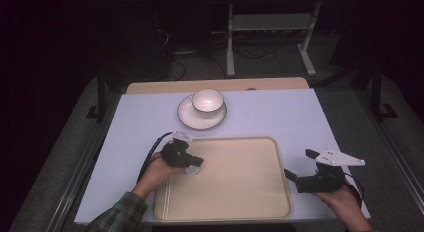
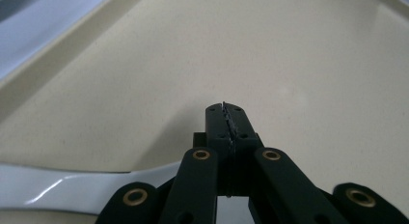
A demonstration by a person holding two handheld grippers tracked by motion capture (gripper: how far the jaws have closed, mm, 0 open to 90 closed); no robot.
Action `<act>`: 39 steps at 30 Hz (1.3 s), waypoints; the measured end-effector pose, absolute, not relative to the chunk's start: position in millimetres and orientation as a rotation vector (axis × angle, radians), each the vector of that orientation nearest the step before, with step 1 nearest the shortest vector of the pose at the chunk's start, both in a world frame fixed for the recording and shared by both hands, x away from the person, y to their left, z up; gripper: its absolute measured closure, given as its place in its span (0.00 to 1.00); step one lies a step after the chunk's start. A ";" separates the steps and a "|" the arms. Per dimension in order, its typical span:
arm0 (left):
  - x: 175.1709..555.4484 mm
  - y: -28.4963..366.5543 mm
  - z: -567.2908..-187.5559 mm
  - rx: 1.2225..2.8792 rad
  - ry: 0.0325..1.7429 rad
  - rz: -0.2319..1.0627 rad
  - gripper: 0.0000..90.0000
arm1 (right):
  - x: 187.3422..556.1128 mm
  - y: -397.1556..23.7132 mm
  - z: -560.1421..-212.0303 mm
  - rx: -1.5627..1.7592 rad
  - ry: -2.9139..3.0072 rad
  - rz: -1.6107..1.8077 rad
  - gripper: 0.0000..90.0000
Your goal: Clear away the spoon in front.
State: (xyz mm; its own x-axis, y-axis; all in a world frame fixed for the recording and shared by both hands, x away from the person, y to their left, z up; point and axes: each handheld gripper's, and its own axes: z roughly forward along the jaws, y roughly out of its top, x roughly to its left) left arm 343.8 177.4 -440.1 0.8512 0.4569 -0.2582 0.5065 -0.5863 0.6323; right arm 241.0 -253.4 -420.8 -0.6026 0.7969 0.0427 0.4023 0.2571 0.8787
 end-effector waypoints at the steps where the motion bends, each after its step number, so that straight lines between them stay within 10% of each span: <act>1: 342.7 179.6 -439.7 2.287 0.698 -0.087 1.00 | 241.0 -253.4 -420.8 1.091 2.123 1.294 0.00; 27: 323.5 206.4 -435.0 2.275 0.722 -0.066 0.98 | 241.4 -252.8 -421.4 1.084 2.129 1.278 0.00; 39: 330.0 211.3 -422.4 2.254 0.767 0.006 0.67 | 241.9 -252.8 -421.5 1.095 2.137 1.282 0.00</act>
